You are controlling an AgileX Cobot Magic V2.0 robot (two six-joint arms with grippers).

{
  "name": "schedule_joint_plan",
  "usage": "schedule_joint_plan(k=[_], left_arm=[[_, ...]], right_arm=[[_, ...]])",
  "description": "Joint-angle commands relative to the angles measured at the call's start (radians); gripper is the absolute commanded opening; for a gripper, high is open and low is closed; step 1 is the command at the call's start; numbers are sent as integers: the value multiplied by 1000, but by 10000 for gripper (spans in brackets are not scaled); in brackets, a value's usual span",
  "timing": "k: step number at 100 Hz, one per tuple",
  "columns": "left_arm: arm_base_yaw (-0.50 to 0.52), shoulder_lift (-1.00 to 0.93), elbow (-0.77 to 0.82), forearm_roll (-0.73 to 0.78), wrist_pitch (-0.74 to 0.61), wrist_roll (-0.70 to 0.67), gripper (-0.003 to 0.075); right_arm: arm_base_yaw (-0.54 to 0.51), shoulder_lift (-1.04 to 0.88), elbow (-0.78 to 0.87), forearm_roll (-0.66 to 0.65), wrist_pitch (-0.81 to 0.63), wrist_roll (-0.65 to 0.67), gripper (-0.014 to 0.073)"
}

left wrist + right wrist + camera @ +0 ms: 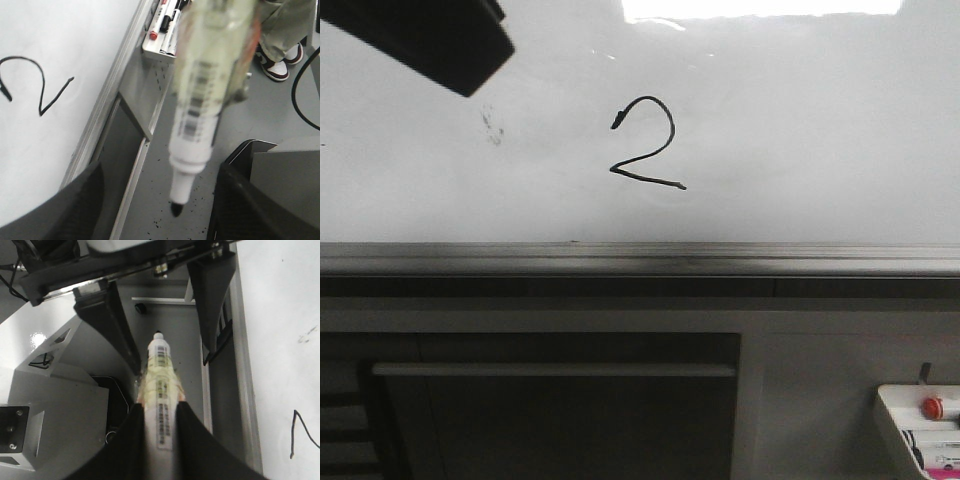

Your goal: Write number 2 on whiteboard

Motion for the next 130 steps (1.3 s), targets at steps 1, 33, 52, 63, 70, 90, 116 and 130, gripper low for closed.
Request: schedule_joint_plan(k=[1,33,52,63,70,90,116,130], left_arm=[[-23,-1,-56,-37,-56,2,440],[-23,-5,-72,-49,-73,2,438],[-23,-5,-72,-90,-78,23,304],[-23,-5,-72,-112,-80,27,217],[-23,-5,-72,-112,-80,27,171],[-23,-5,-72,-112,-76,27,76],[-23,-5,-72,-112,-76,27,10],[-21,-5,-72,-53,-76,17,-18]], right_arm=[[2,-32,-22,2,54,-20,16],[2,-32,-22,-1,52,-20,16],[2,-32,-22,1,52,-20,16],[2,-32,-22,1,52,-20,16],[2,-32,-22,1,52,-20,16],[2,-32,-22,1,44,-20,22],[2,-32,-22,-9,-5,-12,316],[-23,-41,-44,-28,15,-5,385]])
